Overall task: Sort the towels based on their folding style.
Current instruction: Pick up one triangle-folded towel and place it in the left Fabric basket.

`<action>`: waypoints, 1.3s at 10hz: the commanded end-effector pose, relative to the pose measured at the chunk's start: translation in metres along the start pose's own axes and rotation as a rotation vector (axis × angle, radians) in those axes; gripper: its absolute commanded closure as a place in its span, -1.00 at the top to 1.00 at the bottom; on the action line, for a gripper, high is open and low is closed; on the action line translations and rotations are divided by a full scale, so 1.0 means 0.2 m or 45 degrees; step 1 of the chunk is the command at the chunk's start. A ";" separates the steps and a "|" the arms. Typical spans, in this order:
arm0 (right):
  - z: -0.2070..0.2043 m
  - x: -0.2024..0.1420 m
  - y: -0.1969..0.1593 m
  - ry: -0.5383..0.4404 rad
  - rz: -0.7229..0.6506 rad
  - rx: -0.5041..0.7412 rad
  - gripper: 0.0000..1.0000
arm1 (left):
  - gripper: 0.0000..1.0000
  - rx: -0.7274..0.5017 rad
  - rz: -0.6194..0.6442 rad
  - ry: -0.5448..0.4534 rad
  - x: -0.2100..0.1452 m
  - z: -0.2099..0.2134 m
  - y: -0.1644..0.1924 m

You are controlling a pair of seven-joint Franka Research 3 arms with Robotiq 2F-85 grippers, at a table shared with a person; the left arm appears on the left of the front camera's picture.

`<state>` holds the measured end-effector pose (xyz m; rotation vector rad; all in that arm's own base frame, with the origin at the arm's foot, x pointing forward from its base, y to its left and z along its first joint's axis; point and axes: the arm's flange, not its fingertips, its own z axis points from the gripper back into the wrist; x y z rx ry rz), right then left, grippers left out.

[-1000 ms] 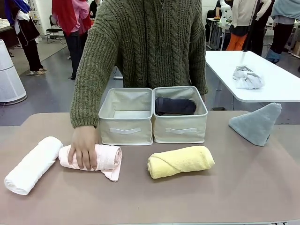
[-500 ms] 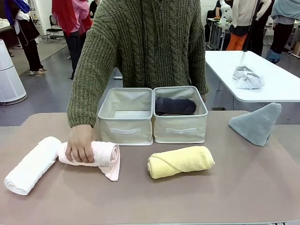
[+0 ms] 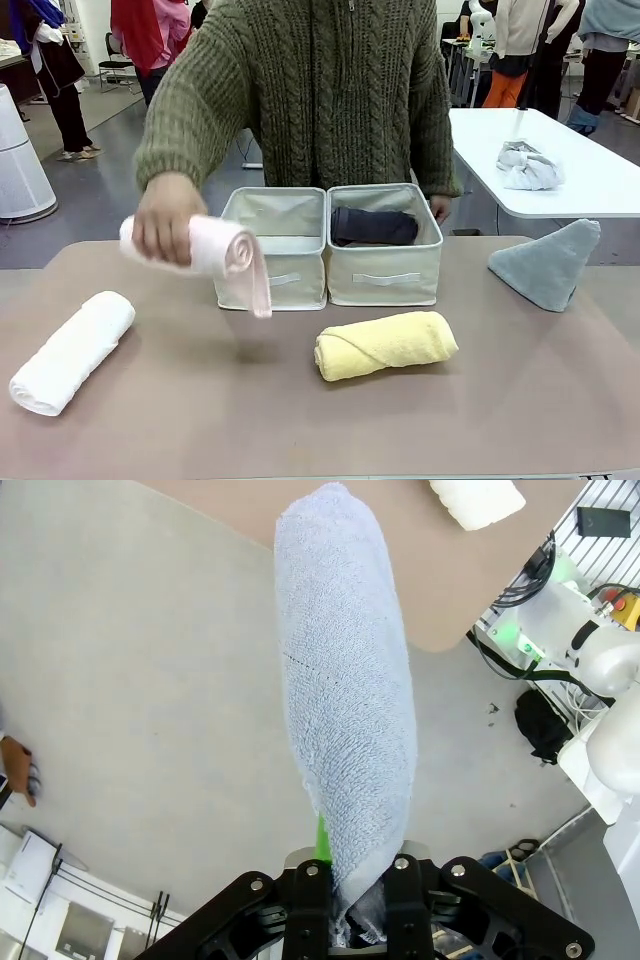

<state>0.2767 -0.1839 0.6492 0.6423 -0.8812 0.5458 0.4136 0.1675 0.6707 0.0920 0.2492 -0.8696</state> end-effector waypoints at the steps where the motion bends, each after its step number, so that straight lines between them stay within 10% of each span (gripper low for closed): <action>1: 0.00 0.00 0.00 0.000 0.002 0.012 1.00 | -0.67 0.028 -0.021 -0.008 0.00 0.02 0.01; 4: 0.00 0.00 0.00 0.000 0.002 0.012 1.00 | -0.67 0.102 -0.105 -0.020 0.15 0.13 0.00; 9: 0.00 0.00 0.00 0.000 0.002 0.012 1.00 | -0.67 0.199 -0.478 0.006 0.93 0.36 -0.10; 12: 0.00 0.00 0.00 0.000 0.002 0.012 1.00 | -0.67 0.089 -0.572 -0.158 1.07 0.29 -0.02; 13: 0.00 0.00 0.00 0.000 0.002 0.012 1.00 | -0.67 0.173 -0.532 -0.042 1.11 0.27 -0.13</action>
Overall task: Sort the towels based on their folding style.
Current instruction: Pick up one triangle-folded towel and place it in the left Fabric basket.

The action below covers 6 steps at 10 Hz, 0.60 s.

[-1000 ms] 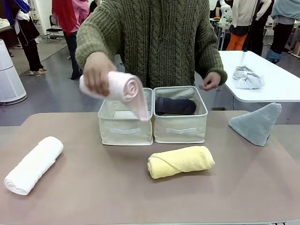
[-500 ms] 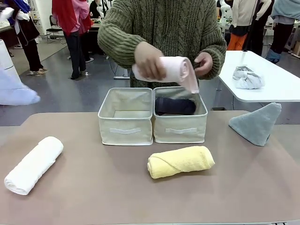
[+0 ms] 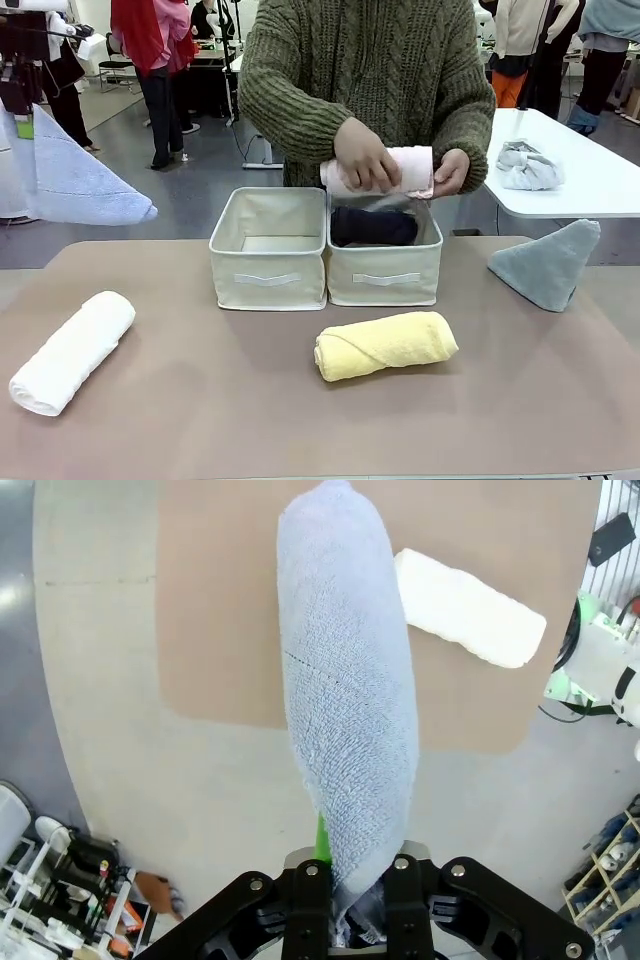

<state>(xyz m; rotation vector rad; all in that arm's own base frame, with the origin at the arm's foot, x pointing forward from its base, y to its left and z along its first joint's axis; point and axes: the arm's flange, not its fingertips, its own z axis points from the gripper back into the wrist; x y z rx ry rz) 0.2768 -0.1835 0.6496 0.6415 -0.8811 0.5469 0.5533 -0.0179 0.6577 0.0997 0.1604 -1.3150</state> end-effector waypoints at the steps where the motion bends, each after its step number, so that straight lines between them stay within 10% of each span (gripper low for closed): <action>1: 0.00 0.00 0.00 -0.001 0.001 0.013 1.00 | -0.67 0.036 0.016 0.059 0.00 0.05 -0.07; 6: 0.00 0.00 0.00 -0.001 0.001 0.013 1.00 | -0.67 0.036 0.016 0.059 0.00 0.05 -0.07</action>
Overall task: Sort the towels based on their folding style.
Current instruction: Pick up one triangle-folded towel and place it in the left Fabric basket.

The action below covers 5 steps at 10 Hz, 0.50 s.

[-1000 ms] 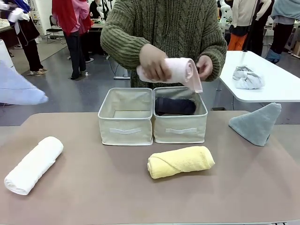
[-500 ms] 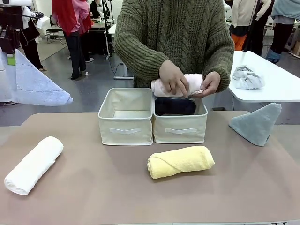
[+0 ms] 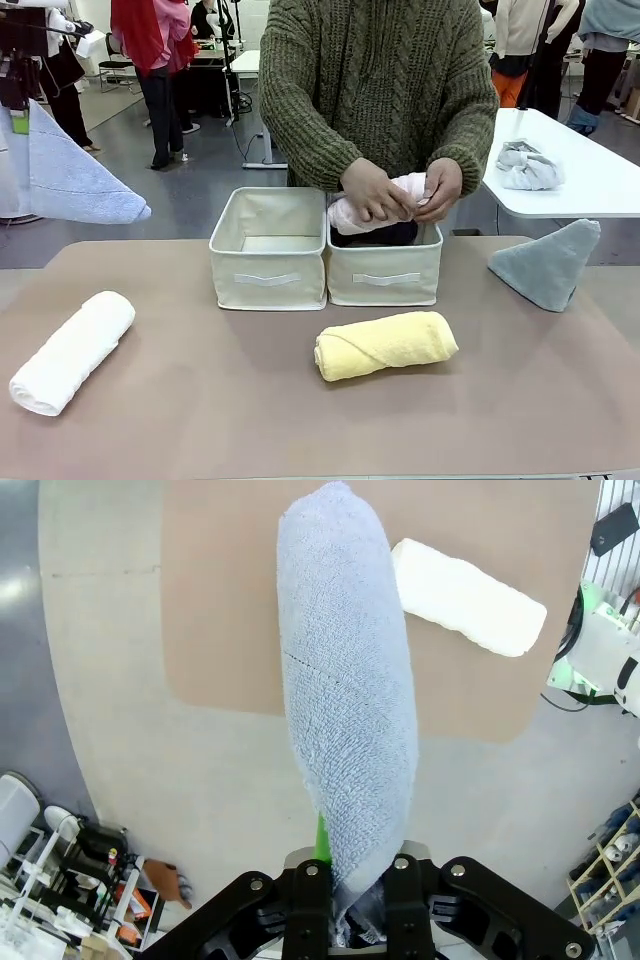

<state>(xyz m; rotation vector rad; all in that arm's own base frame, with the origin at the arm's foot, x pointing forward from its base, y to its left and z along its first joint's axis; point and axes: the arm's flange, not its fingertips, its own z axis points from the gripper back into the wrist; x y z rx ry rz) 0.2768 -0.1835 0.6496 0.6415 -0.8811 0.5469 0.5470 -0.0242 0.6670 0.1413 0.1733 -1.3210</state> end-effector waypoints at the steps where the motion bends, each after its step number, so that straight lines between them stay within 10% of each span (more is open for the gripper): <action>1: 0.00 0.00 0.00 -0.001 0.001 0.013 1.00 | -0.67 0.005 0.022 0.017 -0.01 0.00 -0.03; 5: 0.00 0.00 0.00 -0.001 0.001 0.013 1.00 | -0.67 0.172 -0.076 -0.089 0.04 0.23 -0.08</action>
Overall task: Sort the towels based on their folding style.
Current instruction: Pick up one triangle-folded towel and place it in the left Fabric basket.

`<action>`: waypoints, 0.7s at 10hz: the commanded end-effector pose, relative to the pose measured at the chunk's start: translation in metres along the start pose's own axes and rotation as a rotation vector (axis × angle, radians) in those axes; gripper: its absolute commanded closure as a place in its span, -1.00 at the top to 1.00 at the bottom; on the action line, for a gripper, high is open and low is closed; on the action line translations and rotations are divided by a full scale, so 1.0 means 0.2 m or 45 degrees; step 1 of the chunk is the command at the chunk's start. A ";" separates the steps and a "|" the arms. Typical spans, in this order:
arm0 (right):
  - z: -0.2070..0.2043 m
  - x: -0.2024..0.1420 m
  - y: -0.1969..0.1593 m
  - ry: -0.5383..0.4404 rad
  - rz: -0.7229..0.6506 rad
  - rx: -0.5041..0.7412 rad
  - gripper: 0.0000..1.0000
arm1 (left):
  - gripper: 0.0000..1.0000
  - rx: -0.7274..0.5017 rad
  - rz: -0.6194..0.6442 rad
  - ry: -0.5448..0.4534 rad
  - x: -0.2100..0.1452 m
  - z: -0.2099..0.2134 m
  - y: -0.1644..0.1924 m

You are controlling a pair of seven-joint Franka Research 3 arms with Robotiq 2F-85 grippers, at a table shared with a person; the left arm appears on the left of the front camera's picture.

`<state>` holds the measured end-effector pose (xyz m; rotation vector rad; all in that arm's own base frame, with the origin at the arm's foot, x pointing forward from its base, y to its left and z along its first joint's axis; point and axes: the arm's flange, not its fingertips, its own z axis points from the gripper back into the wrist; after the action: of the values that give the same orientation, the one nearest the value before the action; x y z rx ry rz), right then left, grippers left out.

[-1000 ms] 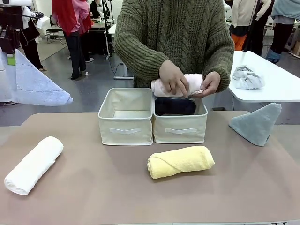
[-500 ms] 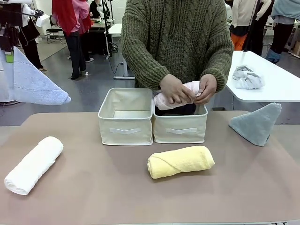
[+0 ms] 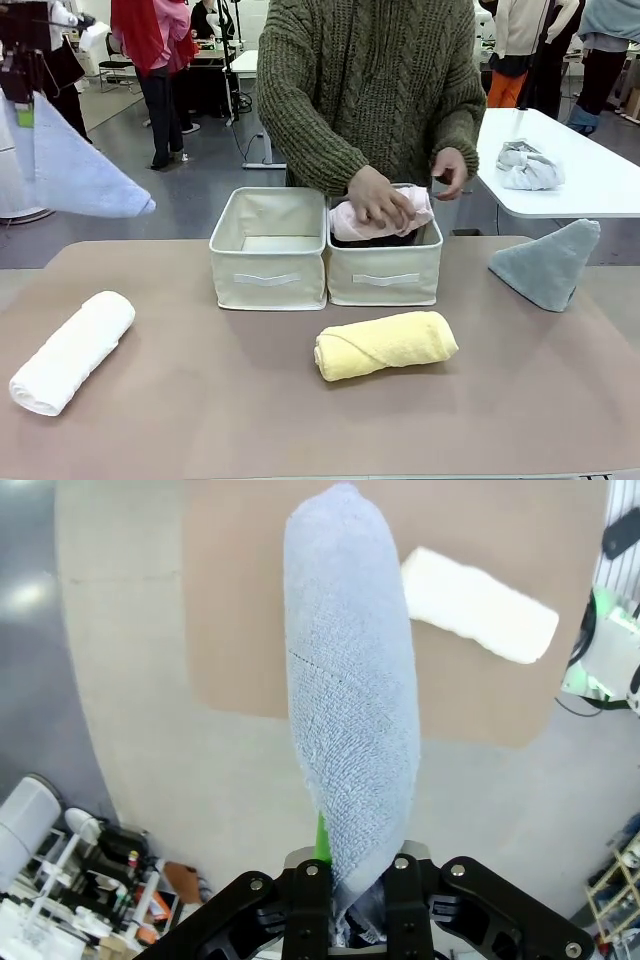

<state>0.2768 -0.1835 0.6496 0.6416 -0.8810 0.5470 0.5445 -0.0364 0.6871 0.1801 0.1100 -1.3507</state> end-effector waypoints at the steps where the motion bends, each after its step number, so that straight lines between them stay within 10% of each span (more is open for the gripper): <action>1: 0.00 0.00 0.00 -0.001 0.001 0.012 1.00 | -0.67 0.119 -0.066 -0.108 0.06 0.22 -0.08; 7: 0.00 0.00 0.00 -0.001 0.001 0.012 1.00 | -0.67 0.104 -0.261 -0.318 0.69 0.33 -0.14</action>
<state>0.2768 -0.1834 0.6498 0.6413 -0.8811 0.5474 0.5353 -0.1857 0.7127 0.1074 -0.1062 -1.5852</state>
